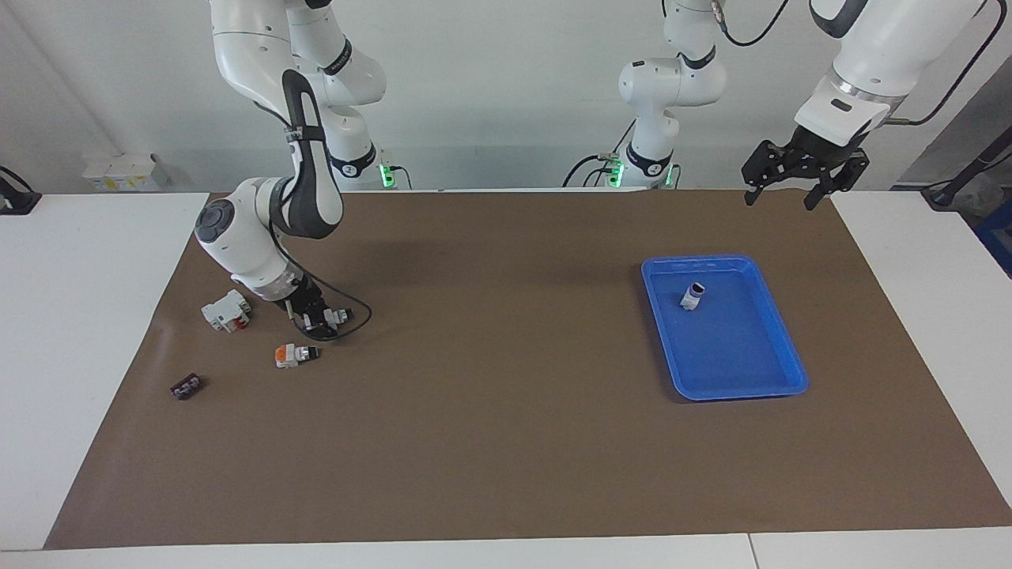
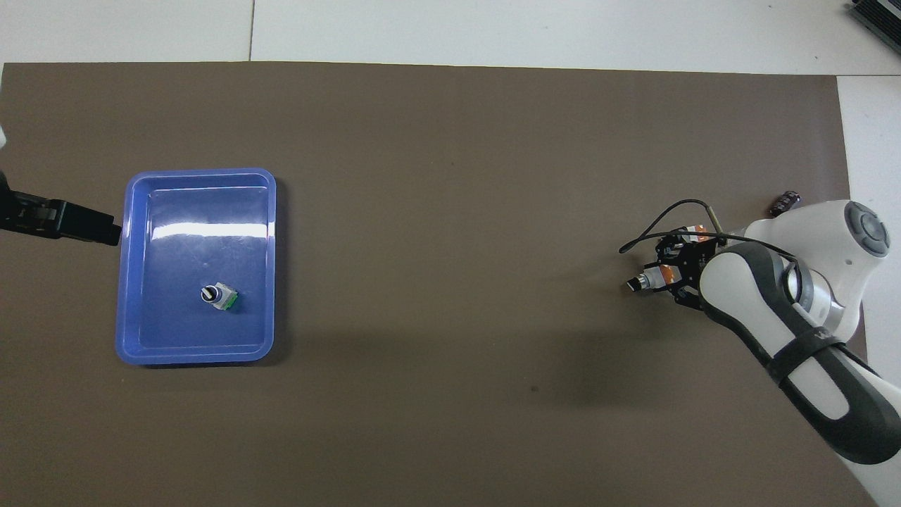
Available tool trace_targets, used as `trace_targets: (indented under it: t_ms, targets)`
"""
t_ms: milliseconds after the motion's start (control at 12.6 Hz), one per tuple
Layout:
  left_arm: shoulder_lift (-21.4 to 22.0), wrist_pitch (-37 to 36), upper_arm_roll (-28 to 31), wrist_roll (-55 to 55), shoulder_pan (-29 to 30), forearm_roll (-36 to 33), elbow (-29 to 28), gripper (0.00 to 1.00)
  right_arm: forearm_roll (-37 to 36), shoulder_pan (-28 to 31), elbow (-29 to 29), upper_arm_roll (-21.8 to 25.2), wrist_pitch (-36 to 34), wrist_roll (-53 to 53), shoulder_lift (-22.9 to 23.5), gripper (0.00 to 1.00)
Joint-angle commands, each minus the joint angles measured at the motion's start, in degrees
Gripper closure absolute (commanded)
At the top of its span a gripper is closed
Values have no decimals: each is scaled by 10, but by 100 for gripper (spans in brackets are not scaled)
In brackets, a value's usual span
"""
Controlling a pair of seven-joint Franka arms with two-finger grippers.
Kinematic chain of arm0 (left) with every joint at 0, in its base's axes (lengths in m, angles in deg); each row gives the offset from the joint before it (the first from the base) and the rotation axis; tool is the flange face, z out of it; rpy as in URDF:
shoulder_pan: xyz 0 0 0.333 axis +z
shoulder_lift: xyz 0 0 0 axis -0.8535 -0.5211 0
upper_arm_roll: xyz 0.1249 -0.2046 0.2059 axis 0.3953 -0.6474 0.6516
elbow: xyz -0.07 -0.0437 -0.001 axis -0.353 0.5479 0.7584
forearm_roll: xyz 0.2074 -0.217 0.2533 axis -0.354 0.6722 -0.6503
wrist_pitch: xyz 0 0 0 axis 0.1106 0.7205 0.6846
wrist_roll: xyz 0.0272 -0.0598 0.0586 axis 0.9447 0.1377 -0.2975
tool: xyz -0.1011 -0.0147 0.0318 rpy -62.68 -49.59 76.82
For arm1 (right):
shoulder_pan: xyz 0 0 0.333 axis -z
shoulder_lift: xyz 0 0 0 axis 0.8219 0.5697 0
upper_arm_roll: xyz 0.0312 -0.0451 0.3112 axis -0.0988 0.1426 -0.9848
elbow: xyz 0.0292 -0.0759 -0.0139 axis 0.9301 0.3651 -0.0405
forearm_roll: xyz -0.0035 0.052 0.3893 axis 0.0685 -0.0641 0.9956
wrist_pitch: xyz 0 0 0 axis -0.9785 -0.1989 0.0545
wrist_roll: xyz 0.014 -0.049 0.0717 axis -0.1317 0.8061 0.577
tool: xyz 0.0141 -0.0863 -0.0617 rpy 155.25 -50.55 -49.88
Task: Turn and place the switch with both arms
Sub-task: 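Close the right gripper on the switch and lift it, then carry the switch toward center while the left gripper reaches toward it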
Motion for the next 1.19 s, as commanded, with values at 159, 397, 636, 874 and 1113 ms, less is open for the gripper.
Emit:
trace_targets:
  t_ms: [159,397,636,874,1113]
  targets:
    - [22,5,1,-13,-14,4,-23,0,164,5,-109,-6,-132,-3,13,100]
    - [26,7,3,-6,-14,4,-32,0,281,-52,-132,-8,-126,-79,7,100]
    - [30,7,1,1,-25,11,-40,0,368,-93,-177,-16,-125,-140,8,100]
    - [30,8,-1,61,-26,129,-39,0,417,-122,-226,-36,-124,-215,9,100]
    - [30,46,-13,216,-45,211,-40,0,454,-170,-229,-37,-123,-224,4,100]
